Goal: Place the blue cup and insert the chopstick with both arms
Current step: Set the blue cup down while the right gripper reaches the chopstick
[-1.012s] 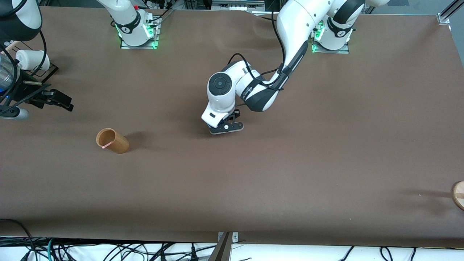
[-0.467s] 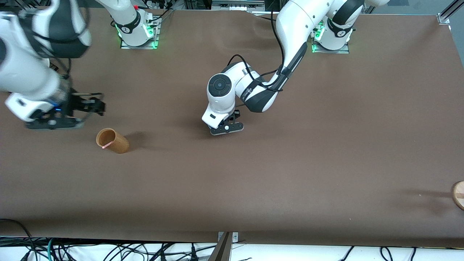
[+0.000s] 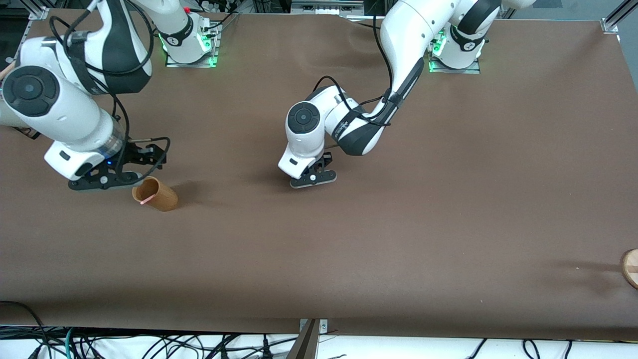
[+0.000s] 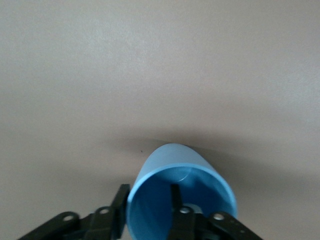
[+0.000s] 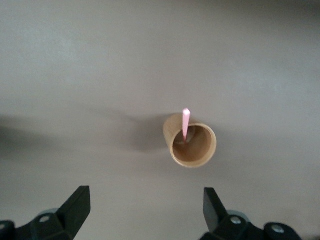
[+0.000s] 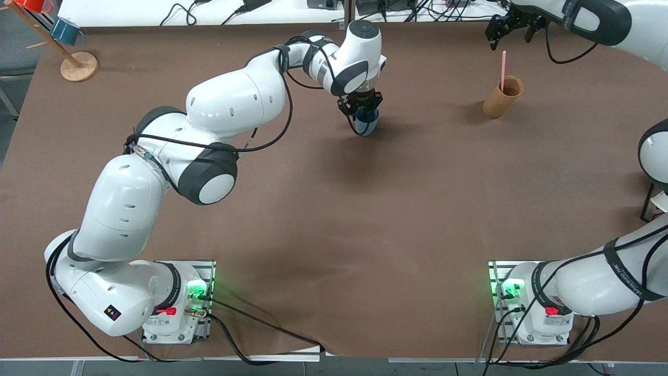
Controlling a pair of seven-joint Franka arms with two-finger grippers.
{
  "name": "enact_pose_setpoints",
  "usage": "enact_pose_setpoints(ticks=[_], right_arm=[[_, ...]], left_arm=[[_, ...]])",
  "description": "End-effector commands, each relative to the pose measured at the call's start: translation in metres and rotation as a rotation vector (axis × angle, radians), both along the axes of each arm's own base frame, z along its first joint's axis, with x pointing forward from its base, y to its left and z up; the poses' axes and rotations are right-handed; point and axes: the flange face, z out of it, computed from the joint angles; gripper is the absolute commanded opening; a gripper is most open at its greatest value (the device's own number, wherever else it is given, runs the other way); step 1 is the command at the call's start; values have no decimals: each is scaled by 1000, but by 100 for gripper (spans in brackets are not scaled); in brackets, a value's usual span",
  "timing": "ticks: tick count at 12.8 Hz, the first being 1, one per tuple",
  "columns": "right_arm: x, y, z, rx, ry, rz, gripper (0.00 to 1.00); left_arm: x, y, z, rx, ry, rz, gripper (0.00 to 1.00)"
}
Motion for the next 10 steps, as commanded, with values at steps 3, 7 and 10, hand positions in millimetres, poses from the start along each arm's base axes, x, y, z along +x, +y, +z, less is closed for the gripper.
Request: enact_pose_setpoints(ticks=[3,7,10], right_arm=[[36,5,-29,-7,-97,194,100],[48,-25,-62,-7,-107,266,100],[46,-35,-77,-5,-111,287,100]], left_arm=[[15,11,44,-54,-3,-13,100],[32,48,109,-34,-3,-77,100],[38,80,173,-24,-35,-120,100]])
